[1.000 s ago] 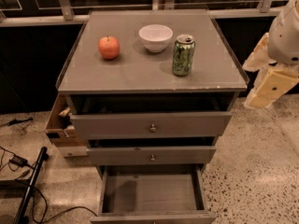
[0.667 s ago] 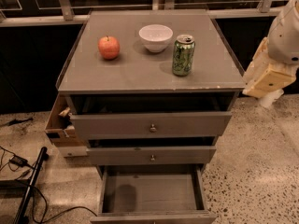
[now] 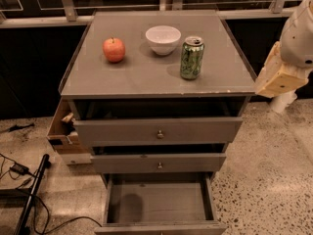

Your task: Place green can into bottom drawer

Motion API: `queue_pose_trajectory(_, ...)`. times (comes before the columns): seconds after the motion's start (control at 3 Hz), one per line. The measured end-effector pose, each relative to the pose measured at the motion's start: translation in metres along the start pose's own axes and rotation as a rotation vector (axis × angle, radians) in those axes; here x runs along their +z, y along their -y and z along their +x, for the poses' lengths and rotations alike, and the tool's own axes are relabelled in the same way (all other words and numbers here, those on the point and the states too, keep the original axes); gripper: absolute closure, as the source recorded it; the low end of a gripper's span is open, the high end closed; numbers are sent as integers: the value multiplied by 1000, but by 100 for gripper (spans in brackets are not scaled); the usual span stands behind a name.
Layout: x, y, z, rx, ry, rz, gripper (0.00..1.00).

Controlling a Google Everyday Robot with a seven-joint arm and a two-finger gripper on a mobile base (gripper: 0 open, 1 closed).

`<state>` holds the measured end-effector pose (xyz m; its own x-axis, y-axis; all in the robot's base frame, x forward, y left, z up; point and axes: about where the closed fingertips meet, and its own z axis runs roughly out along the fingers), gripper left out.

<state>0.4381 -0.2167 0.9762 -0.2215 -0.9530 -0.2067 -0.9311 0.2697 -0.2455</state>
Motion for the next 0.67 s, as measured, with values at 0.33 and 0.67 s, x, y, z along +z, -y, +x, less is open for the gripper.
queue_pose_trajectory(0.33, 0, 0, 0, 0, 0, 0, 65)
queue_pose_trajectory(0.67, 0, 0, 0, 0, 0, 0, 42)
